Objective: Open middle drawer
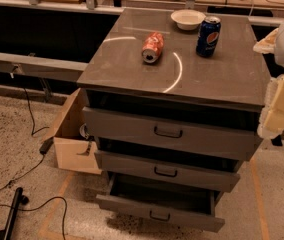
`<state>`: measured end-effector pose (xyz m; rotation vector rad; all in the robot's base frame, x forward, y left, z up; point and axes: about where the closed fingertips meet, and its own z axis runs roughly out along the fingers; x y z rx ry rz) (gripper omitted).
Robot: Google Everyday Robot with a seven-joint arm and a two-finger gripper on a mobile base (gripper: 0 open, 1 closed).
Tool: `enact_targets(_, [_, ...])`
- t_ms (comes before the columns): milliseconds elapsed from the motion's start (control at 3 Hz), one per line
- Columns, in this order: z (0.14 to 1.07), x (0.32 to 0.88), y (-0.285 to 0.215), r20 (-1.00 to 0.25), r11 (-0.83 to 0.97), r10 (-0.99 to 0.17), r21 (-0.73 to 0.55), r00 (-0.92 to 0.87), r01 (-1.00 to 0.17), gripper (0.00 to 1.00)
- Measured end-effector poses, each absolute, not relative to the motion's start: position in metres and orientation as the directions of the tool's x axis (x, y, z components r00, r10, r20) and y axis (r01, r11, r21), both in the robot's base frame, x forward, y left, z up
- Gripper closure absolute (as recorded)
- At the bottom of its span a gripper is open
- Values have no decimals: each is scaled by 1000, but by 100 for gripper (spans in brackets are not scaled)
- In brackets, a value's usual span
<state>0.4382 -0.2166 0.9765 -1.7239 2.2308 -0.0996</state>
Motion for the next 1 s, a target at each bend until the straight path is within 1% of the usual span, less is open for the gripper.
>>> enact_targets(333, [977,438,-217,-207,270,-953,-247,-221,-931,0])
enact_targets(667, [973,437,-218,-241,297,-941,-260,-235,-919,0])
enact_targets(1000, [932,435,-223,-334,323,-912,-230,-237,-918,0])
